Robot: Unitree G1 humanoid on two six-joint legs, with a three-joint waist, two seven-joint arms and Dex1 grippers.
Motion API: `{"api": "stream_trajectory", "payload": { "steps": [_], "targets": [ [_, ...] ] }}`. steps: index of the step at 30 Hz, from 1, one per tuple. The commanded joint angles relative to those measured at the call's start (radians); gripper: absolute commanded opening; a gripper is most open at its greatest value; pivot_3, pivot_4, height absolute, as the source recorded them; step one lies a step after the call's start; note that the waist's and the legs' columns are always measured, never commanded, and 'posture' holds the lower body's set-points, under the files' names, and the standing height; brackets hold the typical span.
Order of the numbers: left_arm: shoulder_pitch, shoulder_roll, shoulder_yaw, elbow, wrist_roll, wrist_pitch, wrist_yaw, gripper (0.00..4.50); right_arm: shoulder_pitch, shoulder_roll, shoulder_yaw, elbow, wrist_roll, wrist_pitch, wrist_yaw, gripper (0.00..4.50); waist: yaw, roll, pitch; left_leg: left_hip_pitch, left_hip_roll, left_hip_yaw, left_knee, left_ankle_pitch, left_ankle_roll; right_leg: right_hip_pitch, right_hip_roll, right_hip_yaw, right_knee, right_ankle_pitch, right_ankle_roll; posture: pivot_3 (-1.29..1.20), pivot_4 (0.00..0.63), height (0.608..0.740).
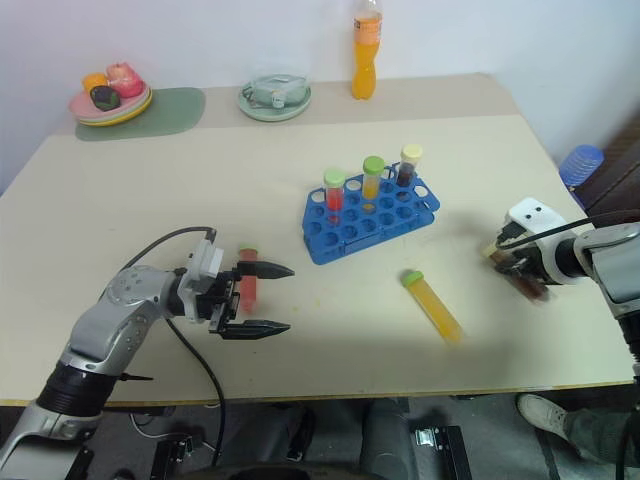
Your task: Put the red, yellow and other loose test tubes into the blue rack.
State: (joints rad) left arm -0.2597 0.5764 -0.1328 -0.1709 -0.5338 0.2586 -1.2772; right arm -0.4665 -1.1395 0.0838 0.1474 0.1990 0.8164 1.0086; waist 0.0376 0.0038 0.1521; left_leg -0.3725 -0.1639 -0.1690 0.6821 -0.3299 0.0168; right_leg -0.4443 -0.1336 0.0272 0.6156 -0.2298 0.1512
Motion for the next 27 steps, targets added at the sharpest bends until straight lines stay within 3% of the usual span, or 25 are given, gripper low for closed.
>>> {"api": "stream_trajectory", "payload": {
  "steps": [1,5,12,21,27],
  "targets": [
    [-0.007,0.000,0.017,-0.015,-0.008,-0.011,-0.002,4.50,0.014,0.021,-0.123,-0.109,0.080,-0.052,0.029,0.75,0.002,0.000,0.000,0.000,0.000,0.000,0.000,0.000,0.000,0.000,0.000,0.000,0.000,0.000,0.000,0.00,0.150,0.740],
    [-0.011,-0.008,0.018,0.000,0.009,-0.037,0.007,4.50,-0.002,0.168,-0.246,-0.222,0.191,-0.078,-0.038,0.75,0.002,0.000,0.000,0.000,0.000,0.000,0.000,0.000,0.000,0.001,0.000,0.000,0.000,0.000,0.000,0.00,0.150,0.740],
    [-0.005,-0.010,0.024,0.008,0.008,-0.050,0.011,4.50,0.003,0.505,-0.380,-0.202,0.299,-0.363,-0.143,0.75,0.002,0.000,0.000,0.000,0.000,-0.001,0.001,0.000,0.000,0.001,0.000,-0.001,0.000,0.000,0.000,0.00,0.150,0.740],
    [-0.009,-0.007,0.033,0.028,0.010,-0.067,0.016,4.50,0.010,0.773,-0.409,-0.045,0.160,-0.840,-0.398,0.75,-0.009,0.000,0.000,0.001,0.000,-0.001,0.000,0.000,0.000,0.001,0.001,-0.001,0.001,0.000,0.000,0.00,0.150,0.740],
    [-0.030,-0.010,0.035,0.048,0.014,-0.073,0.014,4.50,0.002,0.852,-0.388,0.108,0.117,-1.053,-0.454,0.75,-0.034,0.000,0.000,0.002,0.000,-0.002,0.000,0.000,0.000,0.000,0.001,-0.002,0.002,0.000,0.000,0.00,0.150,0.740]
  ]
}}
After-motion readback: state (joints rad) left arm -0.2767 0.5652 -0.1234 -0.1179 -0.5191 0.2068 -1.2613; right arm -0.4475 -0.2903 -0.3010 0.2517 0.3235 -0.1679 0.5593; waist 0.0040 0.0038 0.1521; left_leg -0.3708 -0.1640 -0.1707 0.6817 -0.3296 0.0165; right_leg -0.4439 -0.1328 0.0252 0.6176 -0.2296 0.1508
